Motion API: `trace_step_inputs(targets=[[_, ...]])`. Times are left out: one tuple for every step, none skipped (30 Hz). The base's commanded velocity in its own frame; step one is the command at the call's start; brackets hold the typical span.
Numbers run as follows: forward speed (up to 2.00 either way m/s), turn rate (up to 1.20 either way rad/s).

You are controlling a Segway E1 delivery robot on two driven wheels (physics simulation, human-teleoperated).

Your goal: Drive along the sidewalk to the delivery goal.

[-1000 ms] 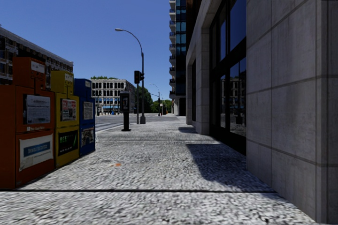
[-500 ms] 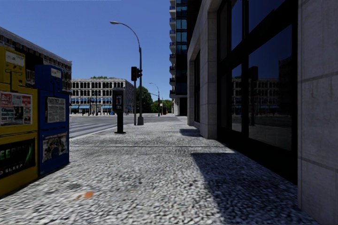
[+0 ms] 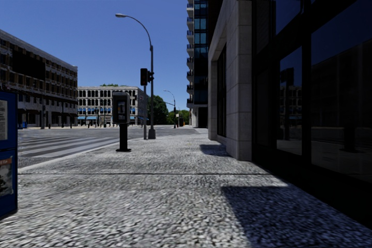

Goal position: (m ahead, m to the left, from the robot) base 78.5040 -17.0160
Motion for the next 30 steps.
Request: trace_step_inputs(targets=[[2.0, 0.0], [2.0, 0.0], [2.0, 0.0], [2.0, 0.0], [2.0, 0.0], [2.0, 0.0], [2.0, 0.0], [2.0, 0.0], [2.0, 0.0], [2.0, 0.0], [2.0, 0.0], [2.0, 0.0], [2.0, 0.0], [2.0, 0.0], [2.0, 0.0], [2.0, 0.0], [2.0, 0.0], [2.0, 0.0], [2.0, 0.0], [2.0, 0.0], [2.0, 0.0], [2.0, 0.0], [2.0, 0.0], [2.0, 0.0], [2.0, 0.0], [2.0, 0.0], [2.0, 0.0], [2.0, 0.0], [2.0, 0.0], [2.0, 0.0]])
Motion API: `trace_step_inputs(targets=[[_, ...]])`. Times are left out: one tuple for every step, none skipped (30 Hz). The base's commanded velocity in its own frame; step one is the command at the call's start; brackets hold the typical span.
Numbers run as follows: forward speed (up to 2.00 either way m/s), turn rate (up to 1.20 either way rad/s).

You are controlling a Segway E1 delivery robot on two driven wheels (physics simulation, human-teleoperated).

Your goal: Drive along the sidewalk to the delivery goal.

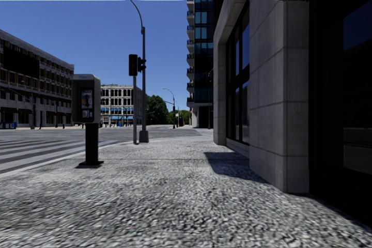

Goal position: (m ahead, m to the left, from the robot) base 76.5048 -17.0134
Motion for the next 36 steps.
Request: trace_step_inputs(targets=[[2.0, 0.0], [2.0, 0.0], [2.0, 0.0], [2.0, 0.0], [2.0, 0.0], [2.0, 0.0], [2.0, 0.0], [2.0, 0.0], [2.0, 0.0], [2.0, 0.0], [2.0, 0.0], [2.0, 0.0], [2.0, 0.0], [2.0, 0.0], [2.0, 0.0], [2.0, 0.0], [2.0, 0.0], [2.0, 0.0], [2.0, 0.0], [2.0, 0.0], [2.0, 0.0], [2.0, 0.0], [2.0, 0.0], [2.0, 0.0], [2.0, 0.0], [2.0, 0.0], [2.0, 0.0], [2.0, 0.0], [2.0, 0.0], [2.0, 0.0], [2.0, 0.0], [2.0, 0.0], [2.0, 0.0], [2.0, 0.0], [2.0, 0.0], [2.0, 0.0]])
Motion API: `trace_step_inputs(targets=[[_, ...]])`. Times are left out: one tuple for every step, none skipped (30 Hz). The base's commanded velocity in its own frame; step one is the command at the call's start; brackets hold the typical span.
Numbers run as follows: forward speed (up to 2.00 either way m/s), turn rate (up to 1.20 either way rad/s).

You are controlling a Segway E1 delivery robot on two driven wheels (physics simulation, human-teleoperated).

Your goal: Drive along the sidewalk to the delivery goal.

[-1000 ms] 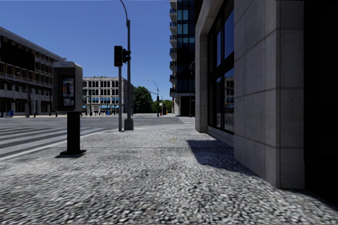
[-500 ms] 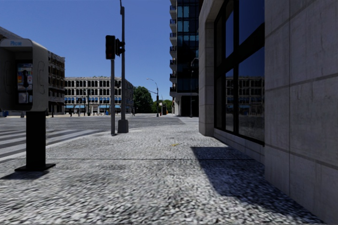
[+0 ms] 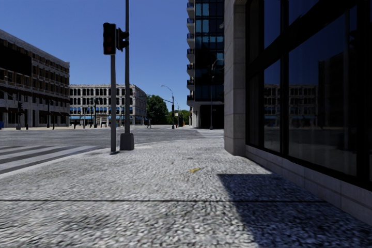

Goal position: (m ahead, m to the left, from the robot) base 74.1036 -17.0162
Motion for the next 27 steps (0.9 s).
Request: trace_step_inputs(targets=[[2.0, 0.0], [2.0, 0.0], [2.0, 0.0], [2.0, 0.0], [2.0, 0.0], [2.0, 0.0], [2.0, 0.0], [2.0, 0.0], [2.0, 0.0], [2.0, 0.0], [2.0, 0.0], [2.0, 0.0], [2.0, 0.0], [2.0, 0.0], [2.0, 0.0], [2.0, 0.0], [2.0, 0.0], [2.0, 0.0], [2.0, 0.0], [2.0, 0.0], [2.0, 0.0], [2.0, 0.0], [2.0, 0.0], [2.0, 0.0], [2.0, 0.0], [2.0, 0.0], [2.0, 0.0]])
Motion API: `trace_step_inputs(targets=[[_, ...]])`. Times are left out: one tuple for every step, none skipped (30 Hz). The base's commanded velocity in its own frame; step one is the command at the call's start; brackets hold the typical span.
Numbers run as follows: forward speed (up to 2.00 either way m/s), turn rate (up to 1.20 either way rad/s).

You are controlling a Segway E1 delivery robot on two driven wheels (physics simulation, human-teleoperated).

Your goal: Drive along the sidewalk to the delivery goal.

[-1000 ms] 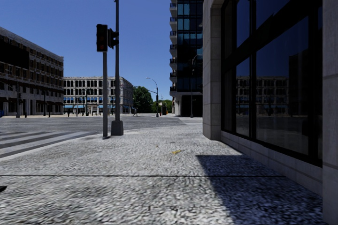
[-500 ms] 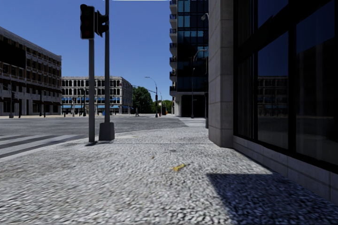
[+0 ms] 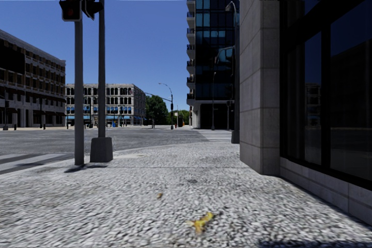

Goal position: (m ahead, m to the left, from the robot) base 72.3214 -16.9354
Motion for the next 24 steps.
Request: trace_step_inputs(targets=[[2.0, 0.0], [2.0, 0.0], [2.0, 0.0], [2.0, 0.0], [2.0, 0.0], [2.0, 0.0], [2.0, 0.0], [2.0, 0.0], [2.0, 0.0], [2.0, 0.0], [2.0, 0.0], [2.0, 0.0], [2.0, 0.0], [2.0, 0.0], [2.0, 0.0], [2.0, 0.0], [2.0, 0.0], [2.0, 0.0], [2.0, 0.0], [2.0, 0.0], [2.0, 0.0], [2.0, 0.0], [2.0, 0.0], [2.0, 0.0]])
